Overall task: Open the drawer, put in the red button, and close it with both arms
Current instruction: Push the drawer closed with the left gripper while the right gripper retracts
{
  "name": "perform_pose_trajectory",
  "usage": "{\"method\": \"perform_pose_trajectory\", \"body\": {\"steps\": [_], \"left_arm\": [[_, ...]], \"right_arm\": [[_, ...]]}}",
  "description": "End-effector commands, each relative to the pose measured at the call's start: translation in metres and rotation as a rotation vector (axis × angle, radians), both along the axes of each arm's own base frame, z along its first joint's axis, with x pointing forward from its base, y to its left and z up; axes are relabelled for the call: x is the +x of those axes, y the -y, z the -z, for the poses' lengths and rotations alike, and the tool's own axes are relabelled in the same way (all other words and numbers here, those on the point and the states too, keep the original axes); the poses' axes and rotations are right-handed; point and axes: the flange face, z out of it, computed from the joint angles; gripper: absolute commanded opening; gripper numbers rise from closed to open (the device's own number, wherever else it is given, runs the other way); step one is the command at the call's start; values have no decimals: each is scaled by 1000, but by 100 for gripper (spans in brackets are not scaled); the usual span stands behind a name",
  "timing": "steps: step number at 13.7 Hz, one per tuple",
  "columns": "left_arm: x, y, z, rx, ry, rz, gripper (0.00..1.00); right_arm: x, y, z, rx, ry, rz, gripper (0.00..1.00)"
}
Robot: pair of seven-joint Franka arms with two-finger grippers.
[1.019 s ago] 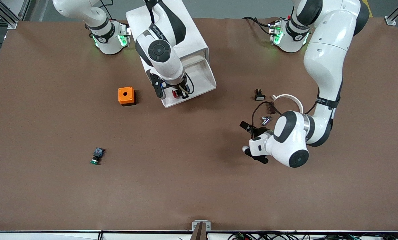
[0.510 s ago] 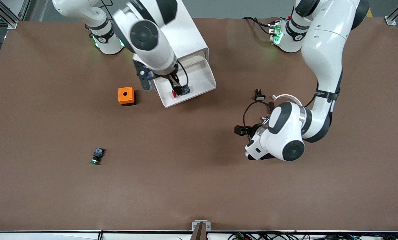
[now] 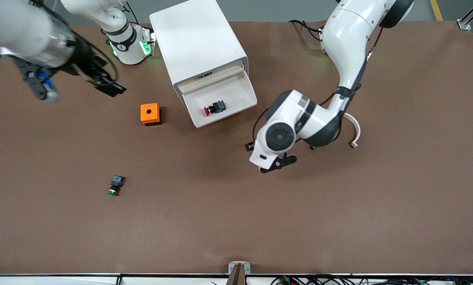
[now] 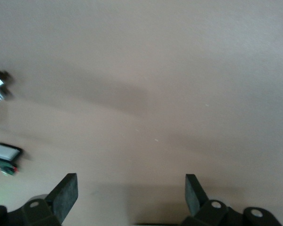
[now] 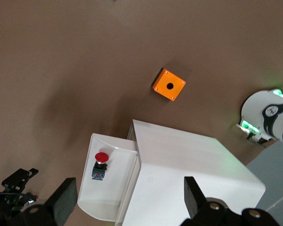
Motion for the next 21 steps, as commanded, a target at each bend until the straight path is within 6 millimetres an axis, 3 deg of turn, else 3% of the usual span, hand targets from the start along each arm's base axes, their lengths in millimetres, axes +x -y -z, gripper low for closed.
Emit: {"method": "perform_pose_trajectory", "body": {"steps": [1,4,6,9,11,16,17,19,21], "left_arm": [[-43,45,-1,92,94,-36,100],[-94,94,10,122,156,-51,100],[-120,112,18,125,173,-42,100],[-160,142,18,119,183,-16,100],[-181,157,12,99,175,14,100],[-229,187,0,55,165,37,100],[-237,192,1,52,167,38,100],[-245,198,-1,40,175,19,100],[-243,198,-6,32,178,27,100]], "right_arm": [[2,65,2,19,45,-205,100],[9,134,12,-12,90,-447,100],[12,184,20,19,162,-583,100],[12,223,45,4,222,-684,100],[12,228,53,-26,233,-712,100],[15,222,48,-36,252,-740,100],[18,218,43,-48,268,-745,100],[21,211,7,-126,307,-768,100],[23,210,0,-139,321,-768,100]]}}
